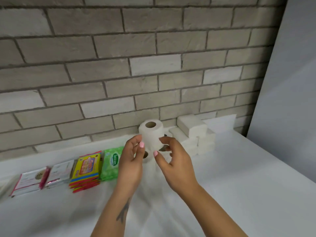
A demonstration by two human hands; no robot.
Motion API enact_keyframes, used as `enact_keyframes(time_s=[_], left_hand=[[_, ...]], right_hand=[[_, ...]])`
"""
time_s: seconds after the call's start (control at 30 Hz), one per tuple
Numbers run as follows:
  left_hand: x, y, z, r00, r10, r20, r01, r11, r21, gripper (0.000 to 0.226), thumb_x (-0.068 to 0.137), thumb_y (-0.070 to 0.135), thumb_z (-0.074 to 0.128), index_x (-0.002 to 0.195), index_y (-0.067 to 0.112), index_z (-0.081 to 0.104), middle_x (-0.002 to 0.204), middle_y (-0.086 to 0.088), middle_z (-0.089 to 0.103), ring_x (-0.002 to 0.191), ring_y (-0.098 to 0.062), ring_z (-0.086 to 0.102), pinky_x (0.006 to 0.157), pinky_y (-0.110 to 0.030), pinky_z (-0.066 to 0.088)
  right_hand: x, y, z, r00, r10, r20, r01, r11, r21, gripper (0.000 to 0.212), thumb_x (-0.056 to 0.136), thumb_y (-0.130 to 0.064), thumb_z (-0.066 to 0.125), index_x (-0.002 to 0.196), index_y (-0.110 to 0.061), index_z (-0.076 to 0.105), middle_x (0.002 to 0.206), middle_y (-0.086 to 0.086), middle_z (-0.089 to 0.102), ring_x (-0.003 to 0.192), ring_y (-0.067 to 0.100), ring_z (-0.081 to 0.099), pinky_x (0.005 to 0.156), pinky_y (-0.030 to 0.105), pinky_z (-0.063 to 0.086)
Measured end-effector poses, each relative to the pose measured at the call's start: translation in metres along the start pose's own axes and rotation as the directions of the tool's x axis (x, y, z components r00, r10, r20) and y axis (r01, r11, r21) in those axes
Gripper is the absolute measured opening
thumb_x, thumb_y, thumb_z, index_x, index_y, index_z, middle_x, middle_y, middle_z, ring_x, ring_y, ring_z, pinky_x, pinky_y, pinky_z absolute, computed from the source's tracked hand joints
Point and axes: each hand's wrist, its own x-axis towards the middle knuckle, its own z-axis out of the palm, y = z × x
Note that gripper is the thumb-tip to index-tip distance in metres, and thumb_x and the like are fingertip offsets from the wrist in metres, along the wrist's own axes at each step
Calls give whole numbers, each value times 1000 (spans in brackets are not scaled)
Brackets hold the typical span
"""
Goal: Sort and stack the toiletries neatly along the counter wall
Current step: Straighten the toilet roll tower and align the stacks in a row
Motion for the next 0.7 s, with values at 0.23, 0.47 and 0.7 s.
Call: enact_keyframes(time_s=[0.23, 0.47, 0.7], left_hand=[[-11, -7, 101, 995, -93, -20, 93, 996, 9, 25, 95, 30, 49, 119, 27, 54, 121, 8, 61, 108, 0, 58, 97, -25, 45], [-22, -23, 176, 979, -204, -27, 205, 979, 14, 31, 95, 36, 46, 125, 30, 46, 128, 11, 51, 124, -9, 46, 95, -22, 35], [-17, -48, 209, 942, -332, -56, 335, 941, 52, 52, 94, 45, 42, 143, 32, 29, 150, 5, 33, 138, -13, 31, 101, -22, 27]], right_hand=[[20, 62, -80, 998, -1, 57, 3, 999, -36, 40, 87, -35, 60, 125, -32, 48, 119, -25, 50, 105, -2, 50, 83, 18, 44], [37, 122, -133, 995, 43, 93, -37, 997, -64, 43, 86, -35, 62, 126, -29, 47, 121, -19, 51, 103, 2, 51, 80, 18, 42], [53, 171, -155, 980, 164, 109, -161, 986, -33, 46, 84, -34, 65, 127, -31, 46, 122, -19, 46, 109, 6, 51, 82, 19, 41]])
